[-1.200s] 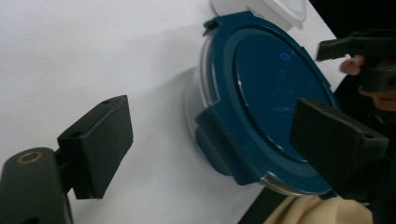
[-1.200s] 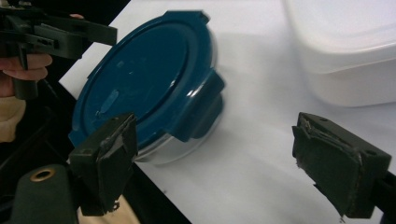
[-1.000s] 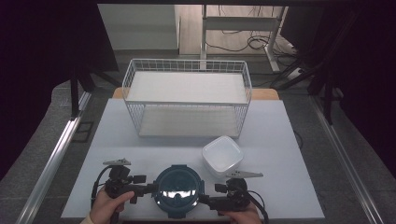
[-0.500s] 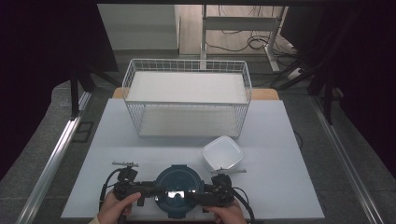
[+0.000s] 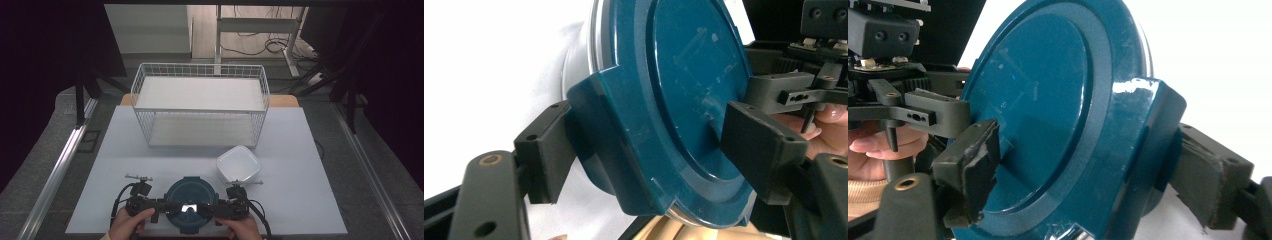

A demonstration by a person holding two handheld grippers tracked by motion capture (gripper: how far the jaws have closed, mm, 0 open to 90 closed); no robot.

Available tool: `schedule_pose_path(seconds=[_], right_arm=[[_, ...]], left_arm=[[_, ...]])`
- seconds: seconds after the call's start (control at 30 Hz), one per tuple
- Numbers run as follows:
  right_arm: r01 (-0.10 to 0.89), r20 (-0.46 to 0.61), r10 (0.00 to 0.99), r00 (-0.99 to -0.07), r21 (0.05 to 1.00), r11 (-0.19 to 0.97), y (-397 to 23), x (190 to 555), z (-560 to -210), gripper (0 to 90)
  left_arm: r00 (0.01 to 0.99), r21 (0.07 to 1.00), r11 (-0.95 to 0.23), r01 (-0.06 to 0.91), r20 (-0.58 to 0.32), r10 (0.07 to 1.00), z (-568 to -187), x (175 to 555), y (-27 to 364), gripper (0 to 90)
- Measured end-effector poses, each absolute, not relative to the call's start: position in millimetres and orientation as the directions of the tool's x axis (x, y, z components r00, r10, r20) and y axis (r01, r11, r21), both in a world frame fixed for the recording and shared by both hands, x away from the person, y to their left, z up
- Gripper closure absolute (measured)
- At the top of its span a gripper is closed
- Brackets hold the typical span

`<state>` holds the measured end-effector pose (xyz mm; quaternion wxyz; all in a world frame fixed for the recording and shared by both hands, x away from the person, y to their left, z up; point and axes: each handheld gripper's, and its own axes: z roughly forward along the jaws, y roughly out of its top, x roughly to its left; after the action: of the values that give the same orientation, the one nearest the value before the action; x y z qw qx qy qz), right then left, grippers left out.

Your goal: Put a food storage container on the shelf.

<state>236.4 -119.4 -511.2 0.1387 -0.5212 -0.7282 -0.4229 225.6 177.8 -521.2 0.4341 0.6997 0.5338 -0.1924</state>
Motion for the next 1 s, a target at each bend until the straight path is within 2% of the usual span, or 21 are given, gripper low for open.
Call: schedule_pose_path(seconds=[0.13, 0.43, 1.0], right_arm=[[0.887, 0.669, 0.628, -0.397, 0.456, 0.074, -125.5, 238.4, -510.8, 26.5], [0.873, 0.667, 0.624, -0.408, 0.486, 0.051, -129.6, 231.4, -506.7, 31.9], [0.846, 0.644, 0.638, -0.422, 0.532, 0.023, -130.7, 226.2, -497.8, 35.2]], left_arm=[[0.339, 0.403, -0.022, 0.915, -0.736, 0.586, -520.0, 221.7, 178.5, 27.4], [0.345, 0.438, 0.004, 0.899, -0.715, 0.608, -513.0, 211.1, 177.5, 31.5], [0.363, 0.482, 0.021, 0.876, -0.687, 0.630, -502.4, 206.4, 175.8, 36.2]])
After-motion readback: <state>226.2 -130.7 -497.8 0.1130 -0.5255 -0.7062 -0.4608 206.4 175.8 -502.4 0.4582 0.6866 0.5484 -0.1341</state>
